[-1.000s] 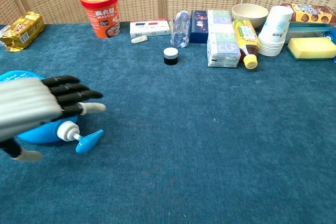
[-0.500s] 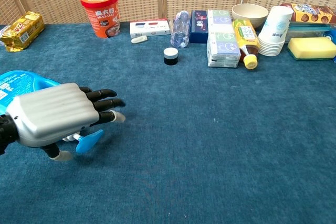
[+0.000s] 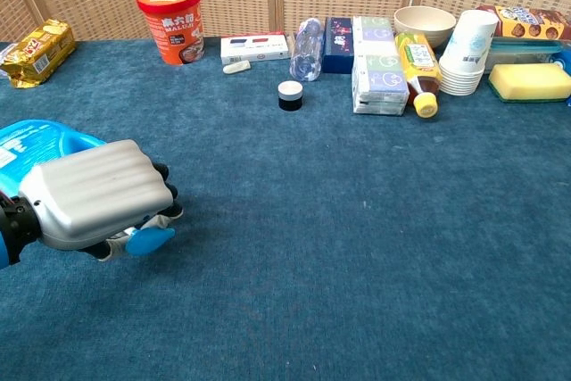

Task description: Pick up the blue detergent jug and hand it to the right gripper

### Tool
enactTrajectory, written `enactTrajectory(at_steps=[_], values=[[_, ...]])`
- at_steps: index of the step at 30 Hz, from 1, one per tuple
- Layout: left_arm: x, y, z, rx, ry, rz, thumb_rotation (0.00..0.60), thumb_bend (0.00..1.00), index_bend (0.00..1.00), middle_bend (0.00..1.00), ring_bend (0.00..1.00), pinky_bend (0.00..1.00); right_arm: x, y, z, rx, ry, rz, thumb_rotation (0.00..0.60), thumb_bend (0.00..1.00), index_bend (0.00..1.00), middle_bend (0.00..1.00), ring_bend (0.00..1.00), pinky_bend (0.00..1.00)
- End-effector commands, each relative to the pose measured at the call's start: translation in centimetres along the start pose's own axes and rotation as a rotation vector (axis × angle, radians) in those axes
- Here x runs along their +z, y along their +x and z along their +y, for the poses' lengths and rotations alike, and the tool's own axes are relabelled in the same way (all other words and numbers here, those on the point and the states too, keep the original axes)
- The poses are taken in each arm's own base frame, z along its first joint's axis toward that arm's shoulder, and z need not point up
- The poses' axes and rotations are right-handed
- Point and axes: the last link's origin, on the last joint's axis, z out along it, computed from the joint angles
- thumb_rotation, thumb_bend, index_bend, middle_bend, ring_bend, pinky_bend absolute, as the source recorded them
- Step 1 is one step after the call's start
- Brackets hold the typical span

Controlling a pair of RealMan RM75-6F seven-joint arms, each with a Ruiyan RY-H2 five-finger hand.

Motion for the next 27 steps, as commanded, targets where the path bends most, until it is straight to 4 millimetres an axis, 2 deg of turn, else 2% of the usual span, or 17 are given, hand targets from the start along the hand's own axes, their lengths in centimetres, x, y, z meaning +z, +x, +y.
enactTrajectory(at_steps=[1,3,8,16,20,24,27], values=[[0.0,-0.1,0.0,0.025,0.004,0.014,0.600,0.45,0.63,0.55,0.44,0.61,0.0,0.0,0.0,0.001,0.001,-0.002,0.600,0.00,0.00,0.00,0.00,0.00],[0.0,0.3,0.0,0.001,0.003,0.036,0.600,0.46,0.67,0.59,0.48,0.65,0.0,0.0,0.0,0.001,0.002,-0.003,0.600,0.00,0.00,0.00,0.00,0.00],[-1.2,2.9,-1.3,-0.122,0.009,0.141,0.600,0.46,0.67,0.60,0.48,0.65,0.0,-0.1,0.0,0.003,-0.001,-0.012,0.600,0.00,0.00,0.00,0.00,0.00],[-4.6,8.8,-5.4,-0.263,0.050,0.341,0.600,0.46,0.69,0.62,0.50,0.67,0.0,-0.5,-0.2,0.013,0.006,-0.036,0.600,0.00,0.00,0.00,0.00,0.00],[-5.7,10.3,-6.6,-0.329,0.051,0.379,0.600,0.46,0.71,0.63,0.51,0.67,0.0,-0.8,-0.4,0.040,0.023,-0.070,0.600,0.00,0.00,0.00,0.00,0.00],[-6.9,12.5,-7.7,-0.466,0.024,0.417,0.600,0.46,0.71,0.63,0.51,0.67,0.1,-1.7,-1.1,0.111,0.073,-0.135,0.600,0.00,0.00,0.00,0.00,0.00],[-7.1,13.2,-8.1,-0.521,-0.001,0.427,0.600,0.46,0.71,0.63,0.51,0.67,0.2,-2.0,-1.4,0.163,0.095,-0.164,0.600,0.00,0.00,0.00,0.00,0.00]])
